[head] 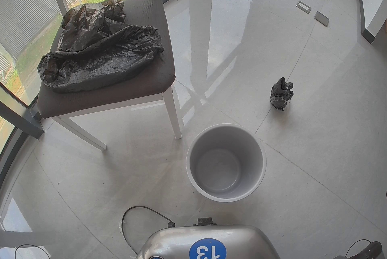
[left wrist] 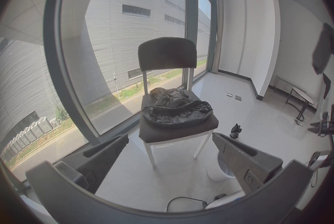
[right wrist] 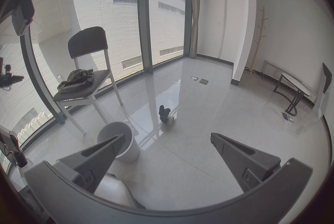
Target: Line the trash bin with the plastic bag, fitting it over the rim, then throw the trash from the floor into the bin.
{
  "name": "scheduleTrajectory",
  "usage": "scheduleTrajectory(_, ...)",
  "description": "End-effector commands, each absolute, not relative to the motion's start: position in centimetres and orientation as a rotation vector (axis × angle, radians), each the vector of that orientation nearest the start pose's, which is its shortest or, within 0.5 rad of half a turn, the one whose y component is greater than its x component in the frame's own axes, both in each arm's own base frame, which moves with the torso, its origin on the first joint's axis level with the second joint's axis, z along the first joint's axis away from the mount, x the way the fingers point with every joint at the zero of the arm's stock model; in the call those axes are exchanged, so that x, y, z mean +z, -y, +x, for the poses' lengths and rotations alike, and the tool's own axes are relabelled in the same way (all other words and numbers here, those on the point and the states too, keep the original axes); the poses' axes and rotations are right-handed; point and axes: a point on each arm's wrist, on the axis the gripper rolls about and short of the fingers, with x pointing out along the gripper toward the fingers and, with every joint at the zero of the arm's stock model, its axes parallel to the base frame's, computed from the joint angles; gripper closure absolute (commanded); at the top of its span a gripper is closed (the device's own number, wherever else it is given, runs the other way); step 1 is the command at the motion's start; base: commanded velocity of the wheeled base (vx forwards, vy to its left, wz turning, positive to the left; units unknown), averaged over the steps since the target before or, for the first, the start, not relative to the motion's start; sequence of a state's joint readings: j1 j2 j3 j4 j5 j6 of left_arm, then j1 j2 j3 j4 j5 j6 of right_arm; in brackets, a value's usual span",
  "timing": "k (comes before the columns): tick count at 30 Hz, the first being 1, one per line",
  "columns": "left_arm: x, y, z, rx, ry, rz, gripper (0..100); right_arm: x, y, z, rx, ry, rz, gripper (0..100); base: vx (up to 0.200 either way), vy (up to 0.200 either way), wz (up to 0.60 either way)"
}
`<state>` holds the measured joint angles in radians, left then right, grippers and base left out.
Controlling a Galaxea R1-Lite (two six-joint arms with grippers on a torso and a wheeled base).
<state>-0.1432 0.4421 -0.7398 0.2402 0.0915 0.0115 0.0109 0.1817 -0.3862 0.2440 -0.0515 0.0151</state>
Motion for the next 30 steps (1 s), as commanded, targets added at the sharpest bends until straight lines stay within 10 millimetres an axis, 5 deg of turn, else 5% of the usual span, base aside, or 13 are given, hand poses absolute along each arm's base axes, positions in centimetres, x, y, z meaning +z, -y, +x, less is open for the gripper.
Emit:
scheduleTrajectory(1, 31.0, 1.1, 9.6, -0.049, -0.250, 0.019, 0, 19.3, 0.2, -4.5, -0.026, -0.152, -0.011, 0, 0.000, 0.000, 0.00)
scheduleTrajectory(9, 31.6, -0.4, 17.1, 0.098, -0.298, 0.031, 0, 18.5, 0.2, -4.6, -0.027, -0.158, -0.009, 0, 0.000, 0.000, 0.00)
scheduleTrajectory(30, 31.5, -5.0, 24.3, 0.237, -0.266, -0.012, 0, 19.8, 0.2, -5.2, -0.027, -0.088, -0.015, 0, 0.000, 0.000, 0.00)
